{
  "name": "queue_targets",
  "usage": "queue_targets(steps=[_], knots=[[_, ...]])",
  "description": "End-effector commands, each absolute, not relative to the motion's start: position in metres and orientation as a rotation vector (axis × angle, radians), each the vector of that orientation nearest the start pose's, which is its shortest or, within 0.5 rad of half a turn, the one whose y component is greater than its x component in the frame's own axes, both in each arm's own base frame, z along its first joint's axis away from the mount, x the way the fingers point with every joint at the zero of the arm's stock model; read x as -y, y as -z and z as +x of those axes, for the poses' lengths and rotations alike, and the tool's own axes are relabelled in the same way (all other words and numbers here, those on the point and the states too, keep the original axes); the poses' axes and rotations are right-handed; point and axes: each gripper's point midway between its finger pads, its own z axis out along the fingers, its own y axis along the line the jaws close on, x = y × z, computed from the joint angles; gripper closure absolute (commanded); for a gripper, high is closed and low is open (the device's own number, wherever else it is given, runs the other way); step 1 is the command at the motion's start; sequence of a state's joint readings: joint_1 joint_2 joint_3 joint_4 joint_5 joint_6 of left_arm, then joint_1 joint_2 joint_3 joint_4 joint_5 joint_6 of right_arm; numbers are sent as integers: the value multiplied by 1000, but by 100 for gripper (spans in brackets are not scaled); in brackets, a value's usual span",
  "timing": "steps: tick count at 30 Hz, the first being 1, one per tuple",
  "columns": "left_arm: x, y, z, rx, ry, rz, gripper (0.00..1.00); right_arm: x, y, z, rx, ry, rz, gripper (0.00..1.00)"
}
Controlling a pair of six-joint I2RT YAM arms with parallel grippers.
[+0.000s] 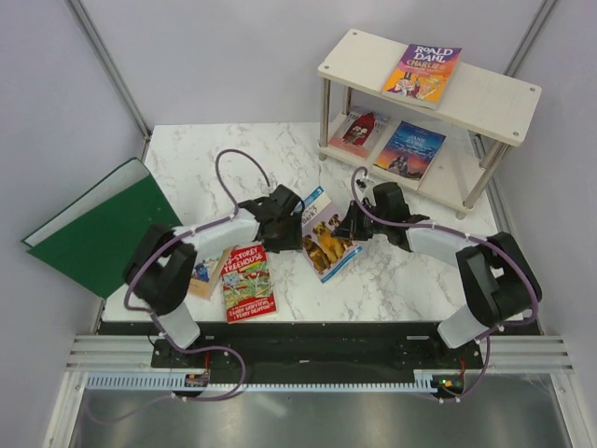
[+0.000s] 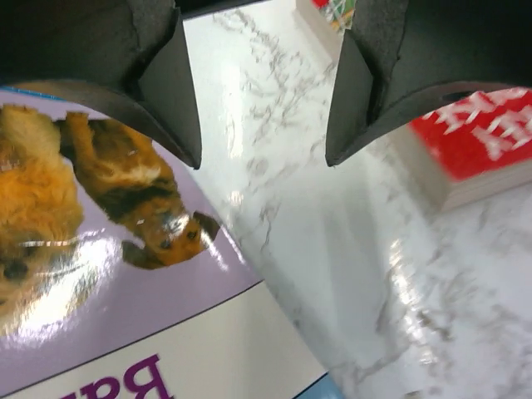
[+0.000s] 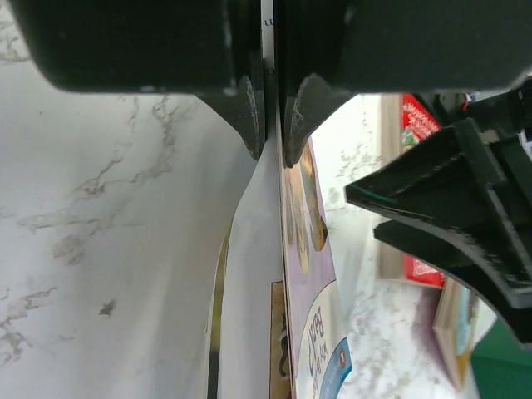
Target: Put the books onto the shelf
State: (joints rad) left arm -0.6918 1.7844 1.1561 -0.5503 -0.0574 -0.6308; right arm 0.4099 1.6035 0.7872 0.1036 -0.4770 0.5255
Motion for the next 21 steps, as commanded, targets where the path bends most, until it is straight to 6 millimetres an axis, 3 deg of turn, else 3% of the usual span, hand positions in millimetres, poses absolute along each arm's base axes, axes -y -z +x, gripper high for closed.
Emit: queue_targets(steps=[1,3,4,5,6,7,9,12,17,18,19,20,21], knots=[[249,-108,291,-2485,500,-32,28,-248,-137,324,-2211,-1066,-197,95],[257,-154,295,-2306,684,-67,20,-243,-163,330,-2140,-1092,-186,95],[255,-147,289,-2286,720,-74,17,-244,-171,328,-2119,-1127,-198,94],[259,-159,285,-2233,799,-77,16,-244,-184,328,-2088,-1152,-193,95],[266,-191,292,-2077,905,-76,16,-243,-195,330,-2051,-1174,-195,94],[269,-182,280,-2075,969,-49,15,-242,-202,329,-2029,-1195,-193,94],[280,-202,279,-1961,1081,-15,15,-244,-221,325,-1968,-1263,-191,94],[293,-197,277,-1976,1136,27,17,-246,-237,318,-1909,-1337,-185,93],[311,-203,281,-1928,1231,50,23,-254,-245,305,-1859,-1482,-187,91],[314,-207,284,-1917,1248,39,29,-255,-246,303,-1850,-1498,-195,91],[318,-207,284,-1923,1269,38,54,-255,-242,302,-1860,-1499,-192,90],[324,-201,285,-1949,1284,45,68,-255,-241,301,-1863,-1496,-202,89],[330,-209,287,-1936,1309,69,82,-254,-235,299,-1891,-1490,-198,87]])
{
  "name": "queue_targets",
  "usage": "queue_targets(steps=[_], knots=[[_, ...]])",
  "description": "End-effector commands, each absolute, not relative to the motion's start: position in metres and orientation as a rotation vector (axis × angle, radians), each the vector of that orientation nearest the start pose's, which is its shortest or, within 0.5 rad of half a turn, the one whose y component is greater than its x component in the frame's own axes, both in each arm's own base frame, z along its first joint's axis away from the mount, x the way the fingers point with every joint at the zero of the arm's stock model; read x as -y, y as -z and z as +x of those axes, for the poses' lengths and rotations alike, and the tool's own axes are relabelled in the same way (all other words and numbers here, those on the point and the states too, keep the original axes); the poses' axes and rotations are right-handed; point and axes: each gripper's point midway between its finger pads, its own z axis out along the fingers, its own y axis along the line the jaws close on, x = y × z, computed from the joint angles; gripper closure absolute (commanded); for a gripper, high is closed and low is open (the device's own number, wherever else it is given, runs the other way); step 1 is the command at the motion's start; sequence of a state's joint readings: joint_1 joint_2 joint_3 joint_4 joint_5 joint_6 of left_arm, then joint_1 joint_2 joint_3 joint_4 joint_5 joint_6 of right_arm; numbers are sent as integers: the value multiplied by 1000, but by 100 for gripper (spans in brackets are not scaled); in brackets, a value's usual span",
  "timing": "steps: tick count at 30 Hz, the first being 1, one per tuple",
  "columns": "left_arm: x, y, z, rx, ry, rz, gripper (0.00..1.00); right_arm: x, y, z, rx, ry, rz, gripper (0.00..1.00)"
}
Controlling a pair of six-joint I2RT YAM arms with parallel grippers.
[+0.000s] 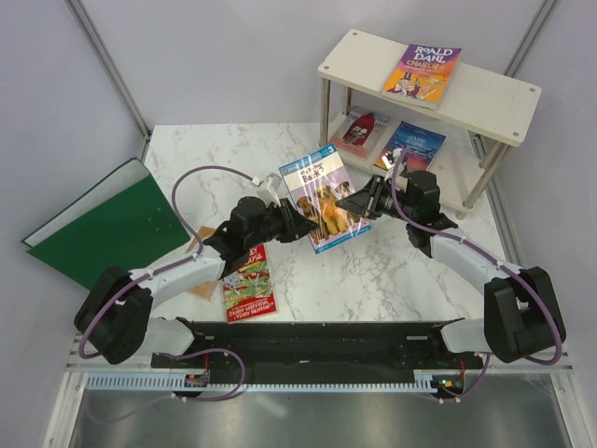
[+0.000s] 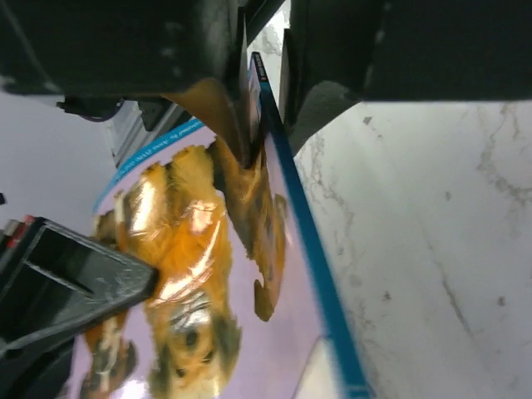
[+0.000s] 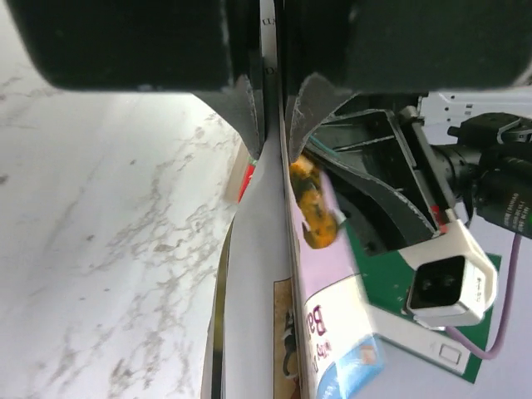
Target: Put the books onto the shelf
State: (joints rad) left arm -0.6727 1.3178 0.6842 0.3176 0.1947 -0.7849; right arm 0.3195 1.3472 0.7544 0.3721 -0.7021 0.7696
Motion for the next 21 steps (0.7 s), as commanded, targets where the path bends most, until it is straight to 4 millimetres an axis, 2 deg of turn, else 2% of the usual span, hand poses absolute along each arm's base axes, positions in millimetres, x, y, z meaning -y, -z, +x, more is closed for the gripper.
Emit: queue_targets(steps=[1,2,3,4,6,8,9,11,15,20,21], knots=[[335,-212,283,-1940,1342,103,98,-252,-234,303,-1891,-1434,-226,77],[337,-215,281,-1935,1356,114,98,-249,-229,306,-1922,-1385,-217,68],[337,-221,281,-1919,1365,118,98,-243,-214,304,-2006,-1333,-188,61],[336,-225,279,-1908,1365,125,98,-234,-213,313,-2001,-1222,-161,45],[331,-243,276,-1865,1368,134,98,-221,-208,316,-2013,-1154,-115,25],[331,-255,271,-1837,1383,180,98,-208,-206,318,-2004,-1110,-54,14],[332,-265,269,-1813,1398,205,98,-205,-204,318,-2006,-1104,-42,5],[335,-275,261,-1789,1444,262,98,-201,-204,316,-2000,-1105,-32,2],[336,-303,253,-1676,1535,333,98,-198,-201,314,-2006,-1133,-29,2],[334,-316,253,-1612,1646,386,98,-180,-202,310,-1967,-1202,-1,2],[335,-319,249,-1589,1675,426,98,-176,-195,307,-1980,-1238,44,2]])
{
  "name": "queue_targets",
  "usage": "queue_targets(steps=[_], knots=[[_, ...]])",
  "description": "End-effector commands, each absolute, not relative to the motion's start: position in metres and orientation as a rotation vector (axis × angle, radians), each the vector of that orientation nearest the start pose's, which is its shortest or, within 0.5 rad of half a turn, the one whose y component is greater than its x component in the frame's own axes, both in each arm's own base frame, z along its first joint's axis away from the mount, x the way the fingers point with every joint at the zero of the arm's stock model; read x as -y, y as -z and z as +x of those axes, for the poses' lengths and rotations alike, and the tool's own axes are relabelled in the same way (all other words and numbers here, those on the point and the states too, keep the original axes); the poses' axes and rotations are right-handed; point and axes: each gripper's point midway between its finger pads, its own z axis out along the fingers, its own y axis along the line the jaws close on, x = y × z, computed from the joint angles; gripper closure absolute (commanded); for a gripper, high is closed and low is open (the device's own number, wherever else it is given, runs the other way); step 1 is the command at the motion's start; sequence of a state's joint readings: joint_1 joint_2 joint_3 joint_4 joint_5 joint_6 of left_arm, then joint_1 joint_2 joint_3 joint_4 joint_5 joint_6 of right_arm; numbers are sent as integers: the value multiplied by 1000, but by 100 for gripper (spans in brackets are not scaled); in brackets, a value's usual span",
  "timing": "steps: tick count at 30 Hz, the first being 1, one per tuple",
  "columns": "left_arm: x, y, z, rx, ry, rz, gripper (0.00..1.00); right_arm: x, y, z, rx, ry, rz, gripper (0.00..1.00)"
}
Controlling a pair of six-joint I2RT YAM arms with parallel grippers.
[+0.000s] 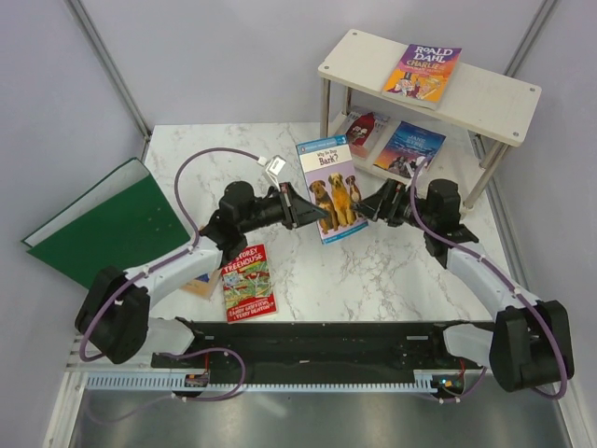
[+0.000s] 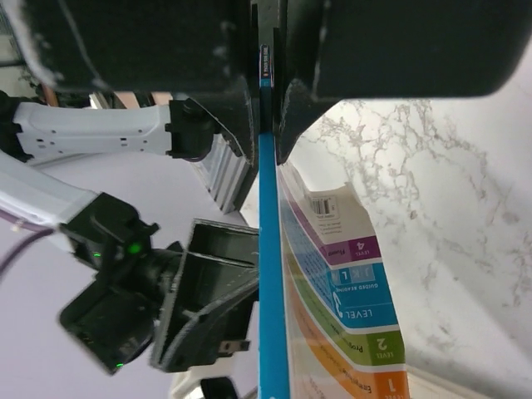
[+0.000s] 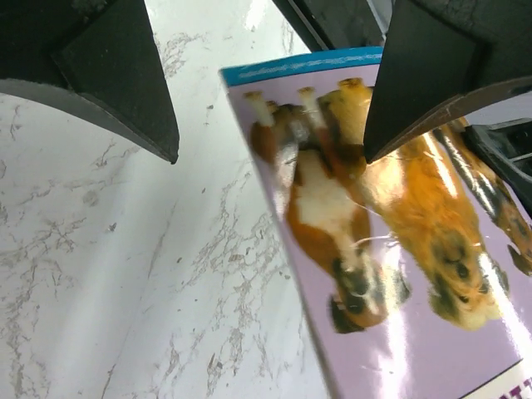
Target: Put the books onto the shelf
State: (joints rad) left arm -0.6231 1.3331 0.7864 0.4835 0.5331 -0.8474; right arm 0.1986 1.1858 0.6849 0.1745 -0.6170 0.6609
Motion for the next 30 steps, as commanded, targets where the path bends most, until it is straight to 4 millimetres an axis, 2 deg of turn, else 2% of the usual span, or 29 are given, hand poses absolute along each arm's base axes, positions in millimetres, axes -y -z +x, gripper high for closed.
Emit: queue_targets(steps=[1,2,3,4,5,6,7,9,10,19,26,30], knots=[[337,-316,251,-1599,1697,431,98,-171,-204,312,-1914,-1263,34,2],[339,-320,251,-1585,1713,453,98,-173,-208,305,-1892,-1331,8,2],[341,-325,246,-1555,1743,506,98,-174,-200,299,-1908,-1416,81,2],[343,-327,244,-1550,1774,520,98,-174,-214,301,-1818,-1439,26,2],[348,-324,247,-1558,1797,534,98,-176,-216,298,-1799,-1477,28,2],[350,-325,242,-1551,1830,584,98,-180,-209,292,-1821,-1558,60,2],[352,-327,241,-1543,1861,598,98,-181,-223,290,-1743,-1576,8,2],[357,-323,242,-1554,1887,632,98,-183,-223,285,-1719,-1628,0,2],[358,-321,243,-1560,1889,634,98,-183,-234,282,-1670,-1658,-17,2],[360,-301,252,-1621,1861,622,98,-185,-258,259,-1559,-1804,-40,2],[356,-286,259,-1667,1848,586,98,-183,-255,247,-1538,-1875,18,2],[358,-270,266,-1731,1823,564,98,-183,-262,243,-1507,-1892,0,2]])
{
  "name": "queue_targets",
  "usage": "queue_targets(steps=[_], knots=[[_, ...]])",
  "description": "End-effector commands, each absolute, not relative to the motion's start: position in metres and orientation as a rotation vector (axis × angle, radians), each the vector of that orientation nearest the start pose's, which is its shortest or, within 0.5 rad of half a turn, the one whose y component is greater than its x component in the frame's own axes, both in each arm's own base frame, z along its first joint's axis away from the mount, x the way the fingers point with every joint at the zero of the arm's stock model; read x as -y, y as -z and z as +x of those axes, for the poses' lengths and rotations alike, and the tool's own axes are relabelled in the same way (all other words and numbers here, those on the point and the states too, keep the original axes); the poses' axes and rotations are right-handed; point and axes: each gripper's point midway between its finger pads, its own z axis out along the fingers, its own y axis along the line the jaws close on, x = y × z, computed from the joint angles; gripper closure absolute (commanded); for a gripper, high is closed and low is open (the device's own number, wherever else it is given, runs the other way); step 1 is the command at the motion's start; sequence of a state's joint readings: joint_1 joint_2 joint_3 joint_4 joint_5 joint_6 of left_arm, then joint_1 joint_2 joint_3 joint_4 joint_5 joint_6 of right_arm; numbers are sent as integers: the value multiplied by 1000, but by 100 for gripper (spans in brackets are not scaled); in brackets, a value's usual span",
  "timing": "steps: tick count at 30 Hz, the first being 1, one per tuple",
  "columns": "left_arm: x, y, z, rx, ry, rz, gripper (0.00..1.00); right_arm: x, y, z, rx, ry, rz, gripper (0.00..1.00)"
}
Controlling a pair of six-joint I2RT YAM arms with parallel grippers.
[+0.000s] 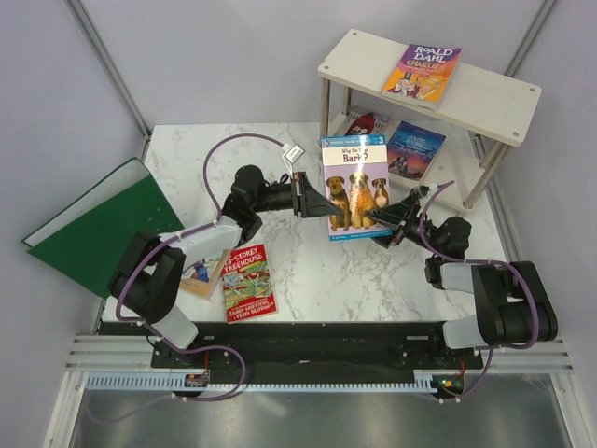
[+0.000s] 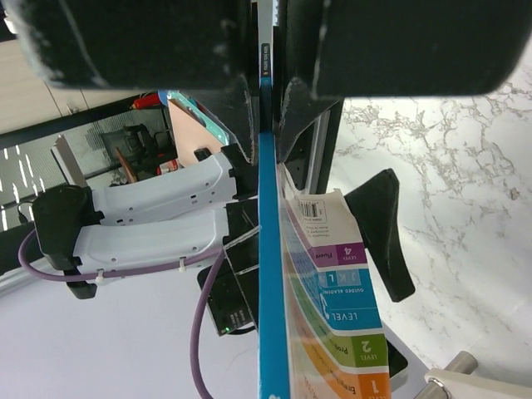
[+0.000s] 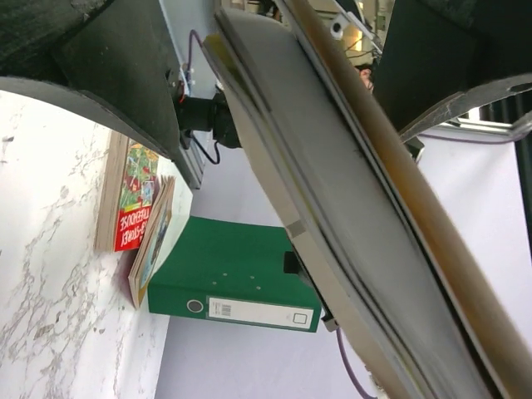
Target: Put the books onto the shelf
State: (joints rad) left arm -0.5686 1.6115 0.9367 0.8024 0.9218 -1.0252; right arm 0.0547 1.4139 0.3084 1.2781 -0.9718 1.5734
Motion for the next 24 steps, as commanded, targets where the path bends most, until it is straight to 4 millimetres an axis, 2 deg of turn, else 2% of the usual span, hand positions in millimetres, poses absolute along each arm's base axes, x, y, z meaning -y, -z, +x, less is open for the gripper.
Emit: queue_targets(steps=[1,3,6,9,11,12,15,24], knots=[[359,-265,267,-1751,1818,559,98,-183,-264,243,-1502,-1893,-2,2],[359,-256,268,-1786,1799,557,98,-182,-269,243,-1488,-1895,-8,2],[358,-248,270,-1814,1763,554,98,-181,-275,243,-1467,-1897,-2,7],[356,-236,272,-1858,1733,546,98,-181,-278,242,-1459,-1900,8,32],[352,-231,277,-1878,1697,515,98,-180,-278,242,-1462,-1905,11,54],[350,-227,278,-1887,1683,502,98,-180,-278,242,-1463,-1907,13,69],[342,-221,288,-1915,1624,453,98,-180,-277,241,-1468,-1914,23,83],[311,-207,324,-1981,1464,304,98,-182,-266,240,-1507,-1913,39,86]])
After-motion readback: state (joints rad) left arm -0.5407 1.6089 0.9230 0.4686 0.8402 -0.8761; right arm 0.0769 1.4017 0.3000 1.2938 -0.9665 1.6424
